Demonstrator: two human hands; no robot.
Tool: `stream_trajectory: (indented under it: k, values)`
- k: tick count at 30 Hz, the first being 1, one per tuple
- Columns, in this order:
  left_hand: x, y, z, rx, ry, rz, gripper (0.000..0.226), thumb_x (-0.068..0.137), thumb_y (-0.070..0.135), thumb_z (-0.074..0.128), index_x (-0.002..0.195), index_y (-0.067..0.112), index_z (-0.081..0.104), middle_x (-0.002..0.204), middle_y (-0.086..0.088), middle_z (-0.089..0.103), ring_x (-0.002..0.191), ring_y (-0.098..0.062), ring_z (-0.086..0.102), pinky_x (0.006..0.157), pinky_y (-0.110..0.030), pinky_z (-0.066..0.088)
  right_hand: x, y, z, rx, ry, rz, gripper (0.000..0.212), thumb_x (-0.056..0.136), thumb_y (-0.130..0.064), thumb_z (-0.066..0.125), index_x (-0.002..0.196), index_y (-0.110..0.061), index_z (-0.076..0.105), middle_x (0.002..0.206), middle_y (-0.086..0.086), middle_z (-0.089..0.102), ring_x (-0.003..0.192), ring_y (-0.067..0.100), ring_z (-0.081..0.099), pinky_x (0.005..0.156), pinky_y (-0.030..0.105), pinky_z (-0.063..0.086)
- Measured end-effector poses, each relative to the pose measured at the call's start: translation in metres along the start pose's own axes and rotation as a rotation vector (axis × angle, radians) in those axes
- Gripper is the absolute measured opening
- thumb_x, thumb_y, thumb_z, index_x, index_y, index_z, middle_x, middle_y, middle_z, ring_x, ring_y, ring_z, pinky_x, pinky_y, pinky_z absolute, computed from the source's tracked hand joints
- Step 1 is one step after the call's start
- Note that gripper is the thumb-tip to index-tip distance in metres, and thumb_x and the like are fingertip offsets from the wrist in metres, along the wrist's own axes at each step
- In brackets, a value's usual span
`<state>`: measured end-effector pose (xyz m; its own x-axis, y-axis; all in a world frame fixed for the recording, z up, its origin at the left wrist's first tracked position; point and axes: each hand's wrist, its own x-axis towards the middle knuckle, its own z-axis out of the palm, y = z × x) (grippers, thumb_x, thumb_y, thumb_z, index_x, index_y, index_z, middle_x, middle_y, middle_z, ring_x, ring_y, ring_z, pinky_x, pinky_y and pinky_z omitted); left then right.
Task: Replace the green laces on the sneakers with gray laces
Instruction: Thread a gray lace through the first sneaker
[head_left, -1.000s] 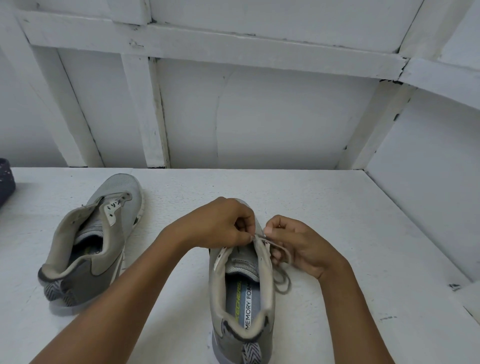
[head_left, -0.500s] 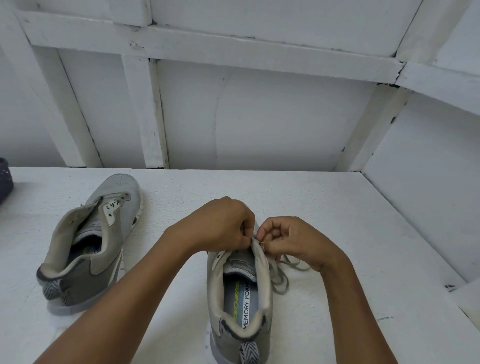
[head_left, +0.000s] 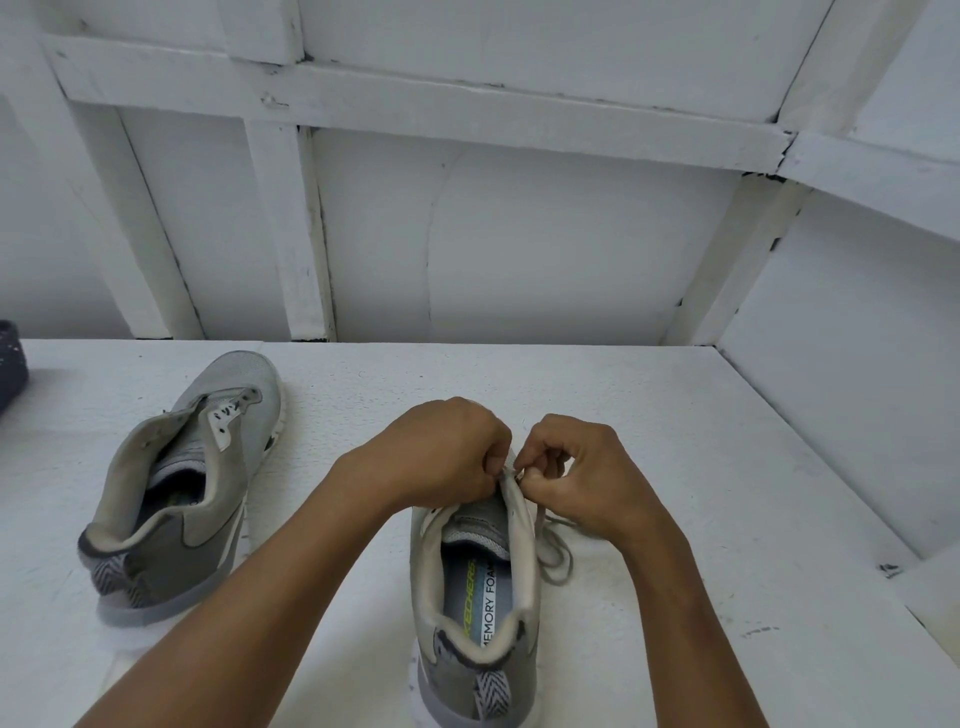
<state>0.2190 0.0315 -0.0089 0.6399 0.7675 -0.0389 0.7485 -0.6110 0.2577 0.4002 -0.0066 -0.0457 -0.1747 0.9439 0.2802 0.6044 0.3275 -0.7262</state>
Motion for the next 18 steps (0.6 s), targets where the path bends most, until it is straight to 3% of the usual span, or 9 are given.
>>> stream_trajectory:
  k: [4,8,12,15,18]
  values:
    - [0.0,-0.001,0.0,-0.015,-0.006,-0.022,0.012,0.08,0.016,0.061,0.088,0.026,0.06,0.09,0.007,0.059,0.083,-0.015,0.051,0.068,-0.031,0.043,-0.005,0.008,-0.004,0.001,0.055,0.0,0.026,0.07,0.003,0.068,0.067,-0.023,0.067,0.069,-0.005,0.061,0.062,0.017,0.057,0.06,0.031,0.049]
    - [0.001,-0.003,0.0,-0.025,-0.017,-0.042,0.013,0.081,0.017,0.061,0.089,0.026,0.06,0.08,0.013,0.049,0.081,-0.012,0.049,0.063,-0.026,0.036,-0.007,0.011,-0.003,0.021,0.042,-0.005,0.026,0.07,0.005,0.068,0.066,-0.02,0.067,0.07,-0.003,0.062,0.062,0.016,0.059,0.058,0.027,0.048]
    - [0.0,-0.008,0.001,-0.086,-0.07,-0.069,0.01,0.086,0.028,0.061,0.093,0.026,0.067,0.09,0.011,0.062,0.085,-0.011,0.055,0.069,-0.026,0.044,-0.005,0.013,-0.006,0.046,0.005,0.027,0.039,0.072,0.012,0.068,0.064,-0.026,0.064,0.076,-0.008,0.063,0.07,0.008,0.06,0.059,0.022,0.048]
    - [-0.002,-0.013,0.003,-0.087,-0.093,-0.069,0.022,0.092,0.041,0.058,0.096,0.023,0.071,0.095,0.005,0.068,0.087,-0.014,0.059,0.076,-0.032,0.05,-0.004,0.015,-0.01,0.057,-0.076,0.079,0.034,0.075,0.011,0.065,0.064,-0.021,0.068,0.082,-0.01,0.067,0.075,0.008,0.064,0.064,0.018,0.048]
    - [-0.003,-0.018,0.003,-0.131,-0.105,-0.058,0.025,0.094,0.043,0.056,0.097,0.022,0.07,0.095,0.006,0.066,0.088,-0.013,0.059,0.079,-0.034,0.05,-0.002,0.019,-0.013,0.099,-0.166,0.171,0.033,0.079,0.002,0.059,0.062,-0.023,0.072,0.075,-0.001,0.071,0.066,0.025,0.062,0.062,0.036,0.05]
